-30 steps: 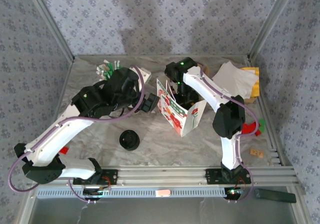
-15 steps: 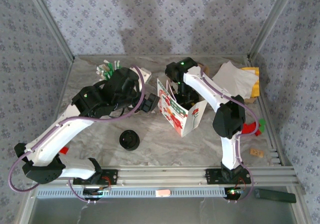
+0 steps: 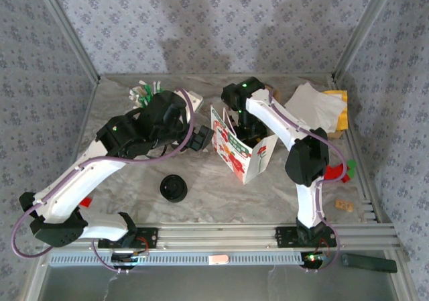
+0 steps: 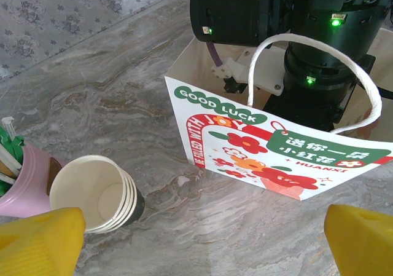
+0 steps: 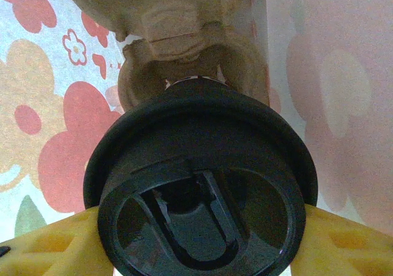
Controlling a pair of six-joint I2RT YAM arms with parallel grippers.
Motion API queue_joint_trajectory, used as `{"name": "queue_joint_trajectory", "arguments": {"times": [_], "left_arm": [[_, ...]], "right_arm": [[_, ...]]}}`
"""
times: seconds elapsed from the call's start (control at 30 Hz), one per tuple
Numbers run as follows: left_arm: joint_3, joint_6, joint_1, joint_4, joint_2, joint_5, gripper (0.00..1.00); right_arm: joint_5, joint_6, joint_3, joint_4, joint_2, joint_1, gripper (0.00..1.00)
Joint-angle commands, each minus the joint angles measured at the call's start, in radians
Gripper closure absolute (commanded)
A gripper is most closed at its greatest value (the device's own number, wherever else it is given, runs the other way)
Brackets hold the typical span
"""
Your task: Pack the takeout coffee
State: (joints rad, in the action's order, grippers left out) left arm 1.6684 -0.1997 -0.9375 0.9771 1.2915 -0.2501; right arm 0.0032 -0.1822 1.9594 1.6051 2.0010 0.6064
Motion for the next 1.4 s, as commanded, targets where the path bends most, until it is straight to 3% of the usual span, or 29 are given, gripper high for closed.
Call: {"name": "queue_joint_trajectory", "arguments": {"times": [0.0,1.37], "left_arm": [[0.025,0.006,0.004,0.015,-0.005,0.013,0.00],[0.031,0.007,0.005,0.014,-0.003,0.022,0.00]], "right_arm": [[-0.002,0.016,-0.007,0.018,-0.028,-0.008,0.46],[-0.001,0.018,-0.019,-0.033,-0.054,-0.008,0.46]]}}
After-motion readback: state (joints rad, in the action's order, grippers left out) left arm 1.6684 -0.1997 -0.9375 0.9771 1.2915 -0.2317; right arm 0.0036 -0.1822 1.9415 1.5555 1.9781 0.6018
